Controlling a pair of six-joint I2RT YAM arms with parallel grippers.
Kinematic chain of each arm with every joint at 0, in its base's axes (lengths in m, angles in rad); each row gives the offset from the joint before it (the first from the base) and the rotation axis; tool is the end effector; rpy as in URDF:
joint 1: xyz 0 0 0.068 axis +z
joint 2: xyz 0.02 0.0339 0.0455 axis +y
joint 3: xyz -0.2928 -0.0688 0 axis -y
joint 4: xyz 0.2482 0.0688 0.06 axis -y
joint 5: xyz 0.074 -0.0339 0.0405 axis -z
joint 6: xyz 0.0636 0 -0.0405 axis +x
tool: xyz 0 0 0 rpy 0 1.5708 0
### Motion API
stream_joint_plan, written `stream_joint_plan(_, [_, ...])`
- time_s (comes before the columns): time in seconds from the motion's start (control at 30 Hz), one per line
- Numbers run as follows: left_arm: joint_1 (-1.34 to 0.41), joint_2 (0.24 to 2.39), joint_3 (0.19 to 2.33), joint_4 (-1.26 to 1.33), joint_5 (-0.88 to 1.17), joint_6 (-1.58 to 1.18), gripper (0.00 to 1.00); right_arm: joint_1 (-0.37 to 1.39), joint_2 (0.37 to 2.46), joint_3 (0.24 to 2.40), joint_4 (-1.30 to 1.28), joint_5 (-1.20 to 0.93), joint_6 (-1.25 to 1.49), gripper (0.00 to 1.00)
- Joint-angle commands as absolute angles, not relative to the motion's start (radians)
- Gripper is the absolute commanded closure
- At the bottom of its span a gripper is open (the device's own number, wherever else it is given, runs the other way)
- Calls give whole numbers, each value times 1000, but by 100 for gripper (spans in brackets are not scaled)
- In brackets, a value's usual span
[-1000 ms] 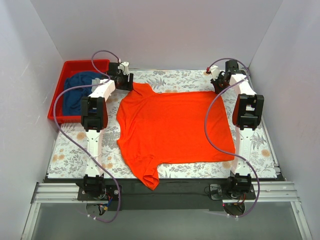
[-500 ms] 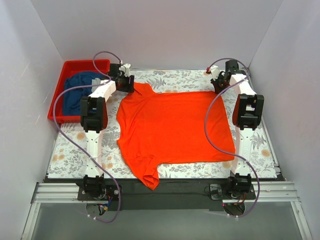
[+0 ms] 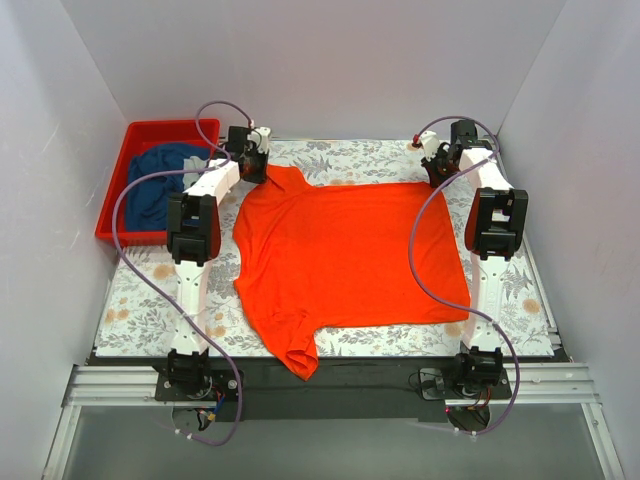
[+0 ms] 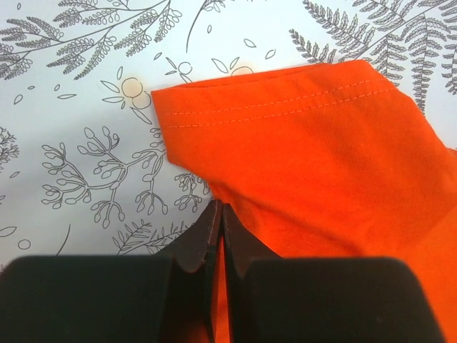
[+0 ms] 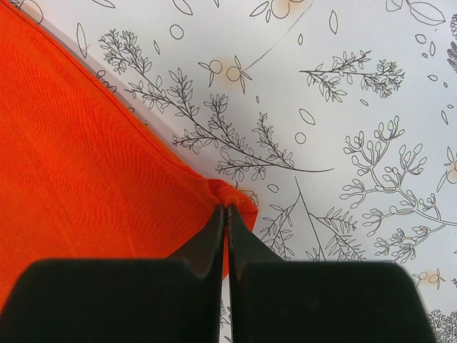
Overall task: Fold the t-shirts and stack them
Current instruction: Fold the tshirt
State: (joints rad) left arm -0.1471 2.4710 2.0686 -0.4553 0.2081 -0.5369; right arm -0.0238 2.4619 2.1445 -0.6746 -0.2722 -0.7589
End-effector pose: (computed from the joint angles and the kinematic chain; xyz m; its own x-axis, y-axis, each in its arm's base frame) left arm 0.5821 -0.0995 0.1504 -0.7846 -0.3896 -0.4822 -0.1446 0.8714 -0.4689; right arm 0.5765 0.0034 0.1639 -0.5218 -0.6506 -0.5518 -0.6659 0.7149 -0.2131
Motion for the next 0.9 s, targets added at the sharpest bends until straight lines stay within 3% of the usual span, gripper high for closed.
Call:
stream_joint_plan(0.0, [-135,2367,2056,-419,233,-545,100,-21,2407,2137,-666,-284,-753,99])
stream_joint_plan(0.87, [-127,1826,1459,-327,313,-511,100,-52,2068,1835,-669,-344,-821,99])
